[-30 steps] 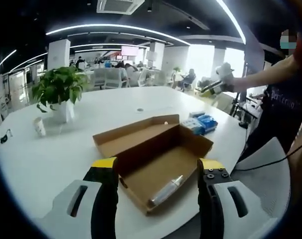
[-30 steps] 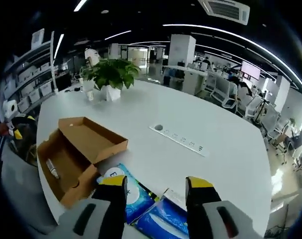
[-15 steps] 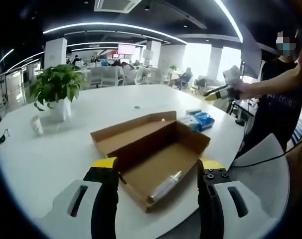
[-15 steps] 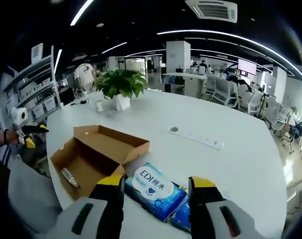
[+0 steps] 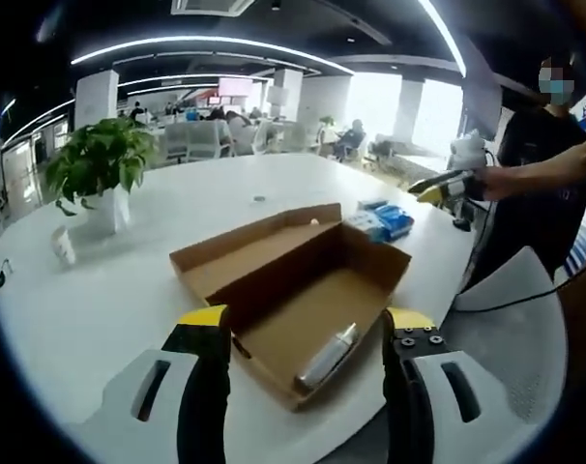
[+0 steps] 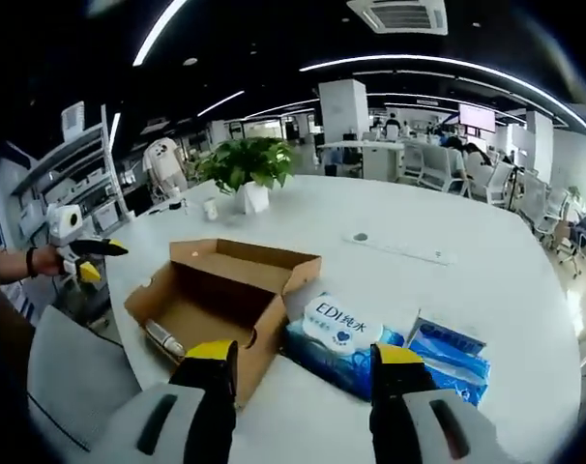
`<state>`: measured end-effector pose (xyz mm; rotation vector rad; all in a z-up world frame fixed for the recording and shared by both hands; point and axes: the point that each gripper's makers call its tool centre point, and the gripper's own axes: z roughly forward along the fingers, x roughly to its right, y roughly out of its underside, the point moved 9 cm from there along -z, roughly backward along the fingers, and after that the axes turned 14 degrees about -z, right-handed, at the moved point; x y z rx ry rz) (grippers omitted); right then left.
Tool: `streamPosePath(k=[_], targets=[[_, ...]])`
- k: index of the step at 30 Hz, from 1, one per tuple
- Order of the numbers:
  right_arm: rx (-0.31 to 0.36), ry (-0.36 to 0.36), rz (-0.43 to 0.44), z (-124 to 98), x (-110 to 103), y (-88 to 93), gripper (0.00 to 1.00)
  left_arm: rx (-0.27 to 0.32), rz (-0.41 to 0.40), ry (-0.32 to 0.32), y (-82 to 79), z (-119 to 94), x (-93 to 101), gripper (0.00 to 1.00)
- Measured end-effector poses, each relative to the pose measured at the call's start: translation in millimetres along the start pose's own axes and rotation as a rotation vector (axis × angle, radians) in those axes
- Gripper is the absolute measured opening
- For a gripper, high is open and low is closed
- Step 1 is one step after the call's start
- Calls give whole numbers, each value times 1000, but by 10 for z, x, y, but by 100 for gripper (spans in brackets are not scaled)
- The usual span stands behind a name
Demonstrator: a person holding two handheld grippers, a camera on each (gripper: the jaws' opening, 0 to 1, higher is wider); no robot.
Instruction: Operate the shoe box by opening the lid, removing the specified soft item, and placing it in the target area until the item is outside and the box remains undamaged.
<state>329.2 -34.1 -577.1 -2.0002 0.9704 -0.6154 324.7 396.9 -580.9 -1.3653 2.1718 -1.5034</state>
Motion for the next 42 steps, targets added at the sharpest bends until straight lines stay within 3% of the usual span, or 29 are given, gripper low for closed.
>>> streamPosePath(k=[11,19,27,31,36,39,42], targets=[[-4,-24,-22,-6,-332,153,55,-62,58,54,-99,242,-48,62],[23,-1,13,-71,-534,224,57,-155,108,120,-23,465,10,62],[38,23,55,-90,-694,283,60,-224,140,142,16,662,-62,62],[60,48,100,-64,-791,299,60,-278,158,150,77,794,-115,61],[57,86,73,-39,-950,308,60,-350,174,160,178,944,-153,62],[73,100,99,-25,-996,321,60,-425,224,171,260,1032,-155,62],[80,107,116,-8,-1045,340,60,-426,212,181,265,1104,-136,61]])
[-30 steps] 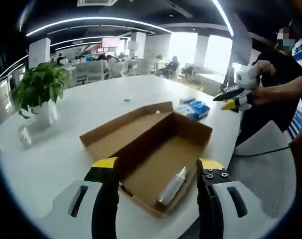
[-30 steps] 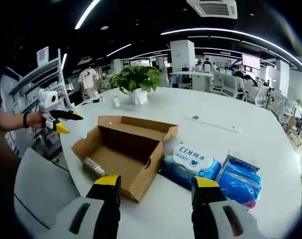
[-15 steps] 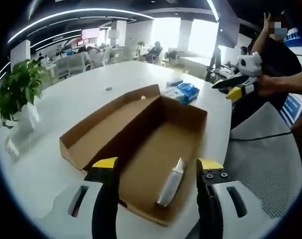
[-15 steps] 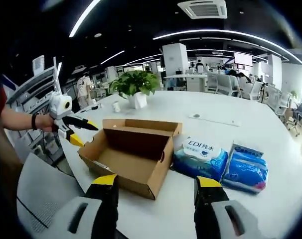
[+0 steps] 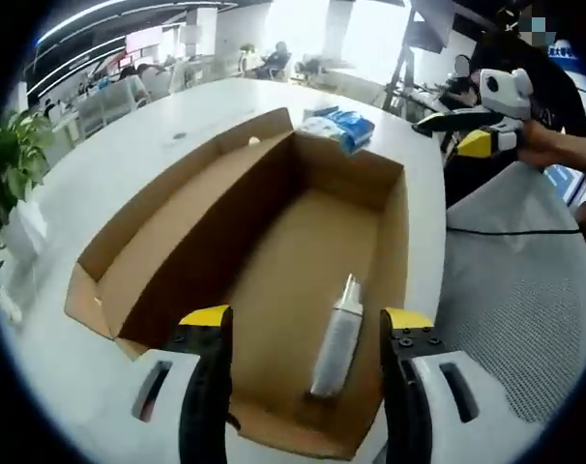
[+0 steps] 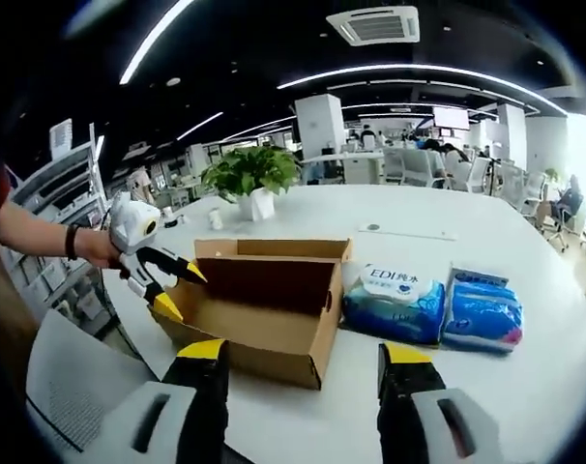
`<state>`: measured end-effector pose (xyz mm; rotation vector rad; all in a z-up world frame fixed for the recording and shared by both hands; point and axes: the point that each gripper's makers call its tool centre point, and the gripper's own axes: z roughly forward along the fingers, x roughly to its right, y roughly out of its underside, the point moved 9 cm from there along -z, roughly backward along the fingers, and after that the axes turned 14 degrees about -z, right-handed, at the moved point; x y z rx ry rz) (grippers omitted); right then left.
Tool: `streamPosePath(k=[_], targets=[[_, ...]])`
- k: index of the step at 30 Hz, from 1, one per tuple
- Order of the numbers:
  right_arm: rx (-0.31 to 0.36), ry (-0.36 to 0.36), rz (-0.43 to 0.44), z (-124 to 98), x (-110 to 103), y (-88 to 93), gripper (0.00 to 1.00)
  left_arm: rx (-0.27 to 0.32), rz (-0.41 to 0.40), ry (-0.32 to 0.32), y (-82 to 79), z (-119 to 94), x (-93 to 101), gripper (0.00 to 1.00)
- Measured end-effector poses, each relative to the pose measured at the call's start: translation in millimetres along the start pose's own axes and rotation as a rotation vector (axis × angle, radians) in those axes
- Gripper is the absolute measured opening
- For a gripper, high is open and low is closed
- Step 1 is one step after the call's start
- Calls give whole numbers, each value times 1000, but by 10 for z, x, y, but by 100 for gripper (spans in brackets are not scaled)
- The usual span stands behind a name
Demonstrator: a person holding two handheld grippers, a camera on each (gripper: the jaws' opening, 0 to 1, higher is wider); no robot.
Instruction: Operate the shoe box by opening the lid, removing the specified soft item, and placing it in the target area until the item is outside and the box remains undamaged.
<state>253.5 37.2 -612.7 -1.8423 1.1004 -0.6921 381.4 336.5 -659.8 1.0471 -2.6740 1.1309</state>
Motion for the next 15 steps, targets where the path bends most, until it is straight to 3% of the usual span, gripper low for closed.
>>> streamPosePath(k=[15], targets=[[4,27,28,54,-138,39,60,-203,193,23,23,383,-81,62]])
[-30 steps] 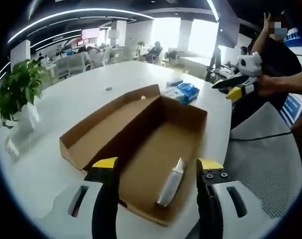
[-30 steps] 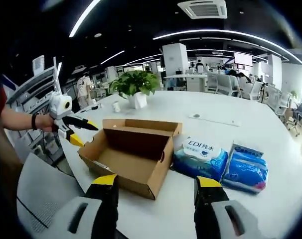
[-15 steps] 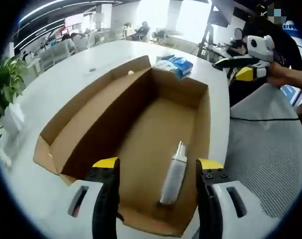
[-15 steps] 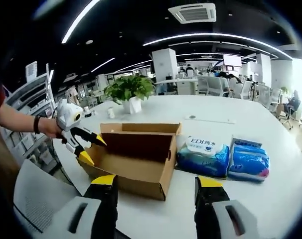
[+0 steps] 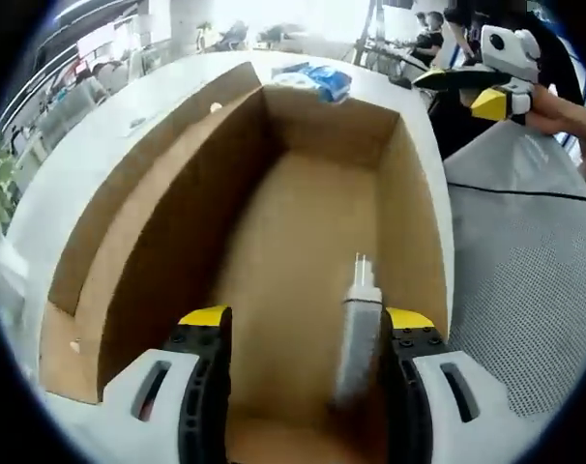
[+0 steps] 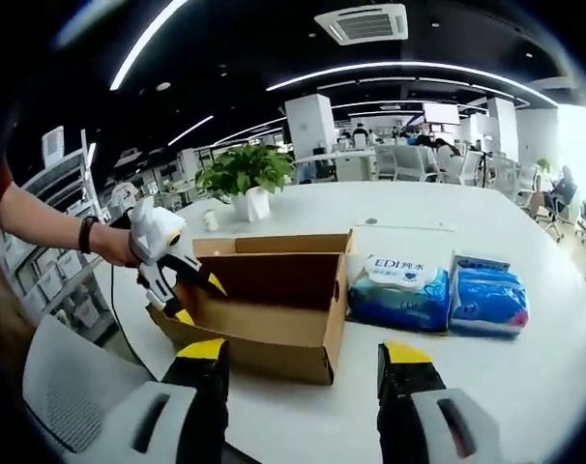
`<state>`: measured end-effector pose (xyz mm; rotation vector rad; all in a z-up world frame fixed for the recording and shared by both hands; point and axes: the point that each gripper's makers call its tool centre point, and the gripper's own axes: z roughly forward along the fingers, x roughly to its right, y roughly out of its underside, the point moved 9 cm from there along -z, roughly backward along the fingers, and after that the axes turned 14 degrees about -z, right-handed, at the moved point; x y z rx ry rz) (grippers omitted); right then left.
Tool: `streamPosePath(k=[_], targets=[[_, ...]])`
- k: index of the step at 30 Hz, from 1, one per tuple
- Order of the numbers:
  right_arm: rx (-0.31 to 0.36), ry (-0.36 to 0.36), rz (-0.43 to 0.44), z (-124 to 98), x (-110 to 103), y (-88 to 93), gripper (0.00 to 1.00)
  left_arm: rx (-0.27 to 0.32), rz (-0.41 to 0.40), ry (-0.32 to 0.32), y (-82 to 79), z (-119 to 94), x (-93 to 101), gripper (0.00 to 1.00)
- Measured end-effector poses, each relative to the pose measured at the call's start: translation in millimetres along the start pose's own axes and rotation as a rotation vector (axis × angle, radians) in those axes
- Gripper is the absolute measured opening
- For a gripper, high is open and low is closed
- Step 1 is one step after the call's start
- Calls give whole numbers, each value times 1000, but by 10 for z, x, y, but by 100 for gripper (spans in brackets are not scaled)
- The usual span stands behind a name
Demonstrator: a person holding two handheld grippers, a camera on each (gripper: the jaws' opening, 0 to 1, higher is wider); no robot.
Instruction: Operate the shoe box by opening the lid, removing the specified soft item, and placing it in the target area until the item is outside and the box remains undamaged.
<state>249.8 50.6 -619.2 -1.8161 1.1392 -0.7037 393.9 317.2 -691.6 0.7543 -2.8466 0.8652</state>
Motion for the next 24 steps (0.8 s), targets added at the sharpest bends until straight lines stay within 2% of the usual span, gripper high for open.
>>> streamPosePath(k=[2,9,18,20,24], targets=[[3,1,0,7,-15,1,60,-8,18,2,7,25,5,62],[-2,-8,-6,9,-53,15,59,7,5,2,31,-10,-24,66],[1,-11,7,10,-44,27,58,15,13,-29,34,-92,-109,65],[0,-12,6,11,-47,28,58,24,18,-15,19,-120,-83,65],[2,-13,7,12,-50,25,58,0,85,-4,41,-100,-38,64]])
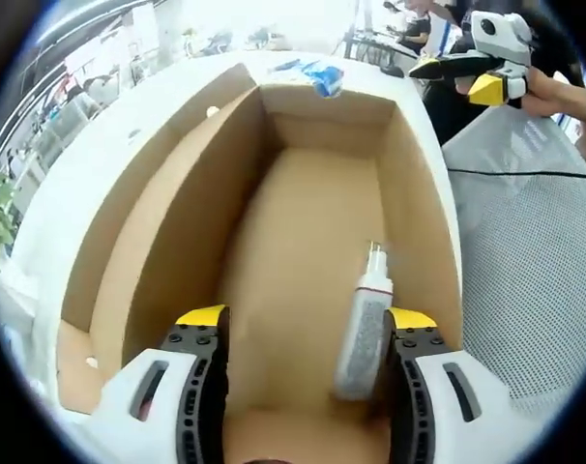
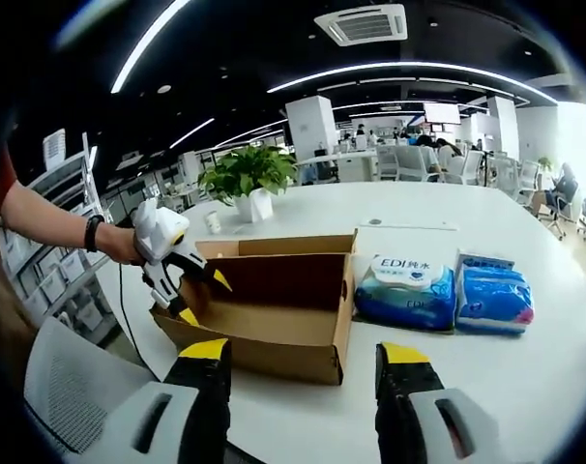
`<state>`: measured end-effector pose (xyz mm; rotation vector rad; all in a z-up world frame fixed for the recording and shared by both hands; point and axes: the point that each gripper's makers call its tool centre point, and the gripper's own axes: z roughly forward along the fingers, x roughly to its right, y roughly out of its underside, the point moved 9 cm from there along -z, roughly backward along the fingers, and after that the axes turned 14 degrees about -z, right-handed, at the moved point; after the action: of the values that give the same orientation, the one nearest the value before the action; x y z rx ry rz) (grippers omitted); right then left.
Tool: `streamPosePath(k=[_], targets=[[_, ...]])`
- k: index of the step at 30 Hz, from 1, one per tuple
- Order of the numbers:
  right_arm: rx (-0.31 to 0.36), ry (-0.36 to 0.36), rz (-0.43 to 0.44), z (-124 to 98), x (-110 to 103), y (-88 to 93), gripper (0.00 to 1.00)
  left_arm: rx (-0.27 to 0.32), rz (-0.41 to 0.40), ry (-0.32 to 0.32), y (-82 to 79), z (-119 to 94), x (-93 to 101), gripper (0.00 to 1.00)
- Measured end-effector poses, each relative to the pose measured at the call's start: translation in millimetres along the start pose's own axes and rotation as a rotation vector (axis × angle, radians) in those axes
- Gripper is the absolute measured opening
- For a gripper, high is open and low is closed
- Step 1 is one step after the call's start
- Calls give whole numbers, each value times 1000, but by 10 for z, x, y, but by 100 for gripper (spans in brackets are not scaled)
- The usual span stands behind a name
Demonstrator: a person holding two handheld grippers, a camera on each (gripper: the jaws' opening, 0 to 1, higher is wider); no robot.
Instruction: Operate the shoe box by opening the lid, removing the specified soft item, and placing it in the target area until the item is outside and the box remains undamaged.
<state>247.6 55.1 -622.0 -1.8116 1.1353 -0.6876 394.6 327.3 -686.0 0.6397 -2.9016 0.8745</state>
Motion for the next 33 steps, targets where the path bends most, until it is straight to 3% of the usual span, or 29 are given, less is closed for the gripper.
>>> streamPosePath(k=[4,10,18,21,33], targets=[[2,2,7,-3,7,4,58,-40,55,-2,46,60,51,63],[-4,4,9,-8,6,12,58,-34,67,-16,13,100,57,60],[-6,4,16,-16,4,19,57,-57,100,0,24,151,106,43],[-8,2,15,-15,-1,21,57,-47,118,-31,42,192,98,43],[-18,-21,2,10,-39,27,56,-69,167,-17,15,300,183,31]])
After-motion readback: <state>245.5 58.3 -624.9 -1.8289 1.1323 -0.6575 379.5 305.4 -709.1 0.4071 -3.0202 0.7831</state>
